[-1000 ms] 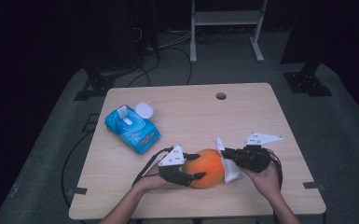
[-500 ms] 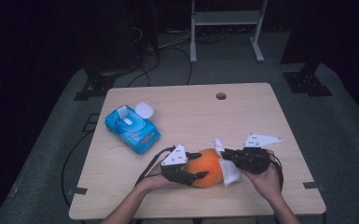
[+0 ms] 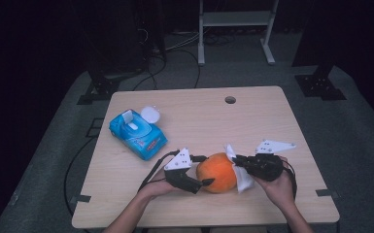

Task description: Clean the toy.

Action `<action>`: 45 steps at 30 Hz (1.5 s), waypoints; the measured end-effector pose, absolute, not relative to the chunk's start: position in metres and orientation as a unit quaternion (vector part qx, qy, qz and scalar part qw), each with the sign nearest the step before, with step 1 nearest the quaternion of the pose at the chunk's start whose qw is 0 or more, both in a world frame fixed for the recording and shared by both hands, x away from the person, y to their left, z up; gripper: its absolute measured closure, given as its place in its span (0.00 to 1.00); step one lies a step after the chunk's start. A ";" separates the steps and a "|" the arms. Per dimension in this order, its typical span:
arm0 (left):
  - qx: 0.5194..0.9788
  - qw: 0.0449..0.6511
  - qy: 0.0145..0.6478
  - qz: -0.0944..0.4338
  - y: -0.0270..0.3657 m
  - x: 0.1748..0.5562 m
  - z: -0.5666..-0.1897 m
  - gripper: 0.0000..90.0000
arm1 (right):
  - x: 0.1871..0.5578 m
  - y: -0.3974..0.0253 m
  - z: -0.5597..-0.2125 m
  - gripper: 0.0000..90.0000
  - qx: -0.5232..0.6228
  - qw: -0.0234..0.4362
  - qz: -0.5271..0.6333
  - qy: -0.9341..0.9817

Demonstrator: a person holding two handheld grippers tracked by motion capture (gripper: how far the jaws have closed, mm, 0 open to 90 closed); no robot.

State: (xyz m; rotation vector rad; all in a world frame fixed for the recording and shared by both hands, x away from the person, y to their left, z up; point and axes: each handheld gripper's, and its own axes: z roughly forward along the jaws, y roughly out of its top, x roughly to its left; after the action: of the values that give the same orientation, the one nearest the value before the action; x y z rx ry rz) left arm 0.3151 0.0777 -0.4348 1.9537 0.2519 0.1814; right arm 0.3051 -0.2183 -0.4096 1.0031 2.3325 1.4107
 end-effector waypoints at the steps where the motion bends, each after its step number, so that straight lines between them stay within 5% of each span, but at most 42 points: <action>1: 0.825 0.549 0.111 0.074 0.078 0.315 -0.436 0.32 | 0.306 -0.219 -0.410 0.91 0.346 0.118 0.481 0.797; 5: 0.826 0.546 0.114 0.078 0.074 0.314 -0.434 0.42 | 0.299 -0.212 -0.401 0.91 0.335 0.122 0.495 0.792; 11: 0.824 0.550 0.117 0.071 0.076 0.315 -0.436 0.42 | 0.289 -0.191 -0.390 0.91 0.292 0.118 0.504 0.804; 22: 0.804 0.577 0.132 0.064 0.079 0.318 -0.435 0.30 | 0.304 -0.212 -0.408 0.91 0.336 0.110 0.496 0.793; 38: 0.764 0.622 0.154 0.071 0.074 0.320 -0.452 0.40 | 0.313 -0.231 -0.416 0.91 0.379 0.100 0.505 0.769; 42: 0.775 0.600 0.182 0.078 0.068 0.320 -0.453 0.16 | 0.313 -0.232 -0.417 0.91 0.379 0.092 0.510 0.767; 45: 0.783 0.596 0.168 0.062 0.065 0.320 -0.455 0.12 | 0.312 -0.230 -0.417 0.91 0.375 0.091 0.509 0.769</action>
State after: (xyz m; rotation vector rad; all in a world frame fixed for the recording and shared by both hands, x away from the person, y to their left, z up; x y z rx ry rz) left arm 0.3195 0.0650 -0.4550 1.8184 0.3907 0.1442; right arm 0.3123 -0.2304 -0.4165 1.1137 2.2861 1.5130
